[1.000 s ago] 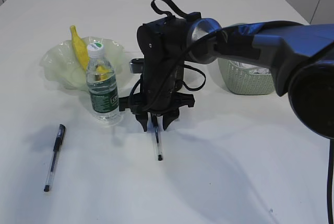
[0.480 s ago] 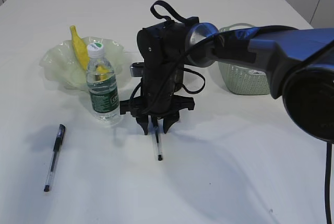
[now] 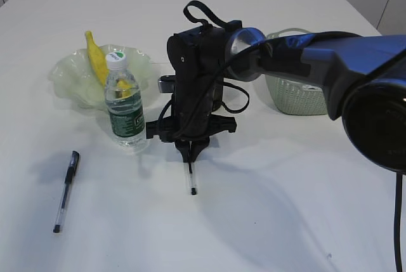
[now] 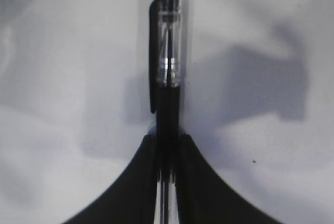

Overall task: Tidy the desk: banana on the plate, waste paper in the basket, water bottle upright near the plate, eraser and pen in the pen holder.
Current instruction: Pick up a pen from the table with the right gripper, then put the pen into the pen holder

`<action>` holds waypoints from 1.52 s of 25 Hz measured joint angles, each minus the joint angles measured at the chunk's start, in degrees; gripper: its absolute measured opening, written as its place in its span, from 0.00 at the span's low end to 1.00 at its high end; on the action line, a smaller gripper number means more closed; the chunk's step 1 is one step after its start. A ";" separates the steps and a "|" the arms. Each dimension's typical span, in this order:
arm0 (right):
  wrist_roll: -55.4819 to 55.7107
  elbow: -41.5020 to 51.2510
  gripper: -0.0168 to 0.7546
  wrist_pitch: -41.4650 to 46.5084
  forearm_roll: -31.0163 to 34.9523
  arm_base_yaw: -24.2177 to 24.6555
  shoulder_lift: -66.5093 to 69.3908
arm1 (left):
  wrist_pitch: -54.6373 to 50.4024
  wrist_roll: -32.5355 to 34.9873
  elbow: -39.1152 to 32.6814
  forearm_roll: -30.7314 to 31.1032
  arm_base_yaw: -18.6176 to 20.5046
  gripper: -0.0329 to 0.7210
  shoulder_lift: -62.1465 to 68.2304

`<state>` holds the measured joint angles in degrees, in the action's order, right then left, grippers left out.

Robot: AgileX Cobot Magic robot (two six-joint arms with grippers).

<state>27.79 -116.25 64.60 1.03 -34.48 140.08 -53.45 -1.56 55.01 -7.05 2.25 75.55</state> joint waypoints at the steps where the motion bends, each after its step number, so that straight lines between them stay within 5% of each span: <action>1: -0.32 0.00 0.09 0.00 0.00 0.00 0.00 | 0.00 0.00 0.00 0.00 0.00 0.68 0.00; 24: -8.61 1.80 0.09 5.28 -2.31 0.00 -9.57 | -0.20 0.00 0.00 -0.04 0.00 0.66 0.00; 38: -9.36 33.81 0.09 -11.71 -7.36 0.36 -34.41 | -0.78 0.00 0.00 -0.04 0.00 0.66 0.00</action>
<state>18.43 -82.44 52.88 -6.33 -34.12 105.67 -54.23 -1.56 55.01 -7.09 2.25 75.55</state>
